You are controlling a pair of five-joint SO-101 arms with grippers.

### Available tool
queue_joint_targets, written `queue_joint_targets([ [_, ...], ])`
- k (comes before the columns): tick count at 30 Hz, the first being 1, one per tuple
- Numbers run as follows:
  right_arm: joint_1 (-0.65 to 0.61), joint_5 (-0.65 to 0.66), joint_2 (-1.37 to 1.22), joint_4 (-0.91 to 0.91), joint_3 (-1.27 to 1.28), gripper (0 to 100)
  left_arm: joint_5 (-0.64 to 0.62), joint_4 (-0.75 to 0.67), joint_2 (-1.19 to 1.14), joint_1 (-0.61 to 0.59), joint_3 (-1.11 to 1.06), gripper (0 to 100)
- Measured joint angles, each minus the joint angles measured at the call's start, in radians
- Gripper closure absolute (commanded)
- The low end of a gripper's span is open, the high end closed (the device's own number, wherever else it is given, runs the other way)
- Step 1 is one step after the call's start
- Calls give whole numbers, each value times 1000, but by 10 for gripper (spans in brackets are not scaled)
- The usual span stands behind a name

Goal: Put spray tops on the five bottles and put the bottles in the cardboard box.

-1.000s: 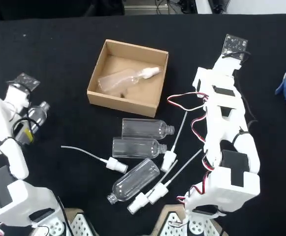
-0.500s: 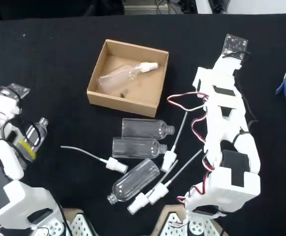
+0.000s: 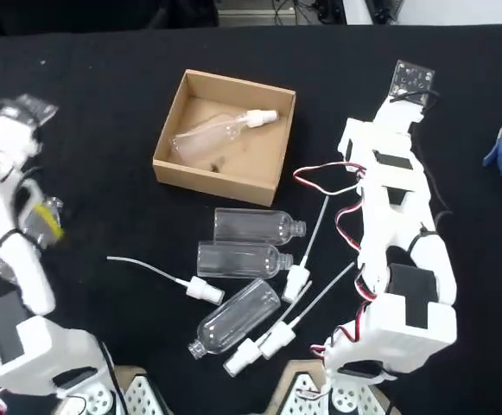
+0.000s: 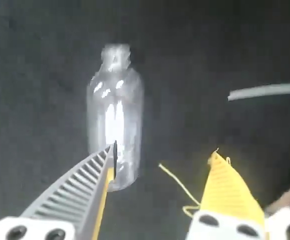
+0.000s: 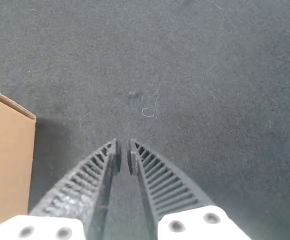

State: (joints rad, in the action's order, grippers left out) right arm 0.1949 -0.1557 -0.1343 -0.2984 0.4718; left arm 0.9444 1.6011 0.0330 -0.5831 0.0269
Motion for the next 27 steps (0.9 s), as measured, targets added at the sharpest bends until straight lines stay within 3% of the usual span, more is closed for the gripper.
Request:
queue_joint_targets([
  [7, 0, 0, 0, 0, 0, 985, -279, -193, -3, 203, 25, 841],
  [11, 0, 0, 0, 0, 0, 985, -313, -299, -52, 190, 25, 841],
  [18, 0, 0, 0, 0, 0, 985, -322, -316, -137, 172, 25, 840],
  [23, 0, 0, 0, 0, 0, 985, -436, -344, -144, 284, 75, 838],
  [27, 0, 0, 0, 0, 0, 985, -516, -443, -216, 385, 126, 838],
])
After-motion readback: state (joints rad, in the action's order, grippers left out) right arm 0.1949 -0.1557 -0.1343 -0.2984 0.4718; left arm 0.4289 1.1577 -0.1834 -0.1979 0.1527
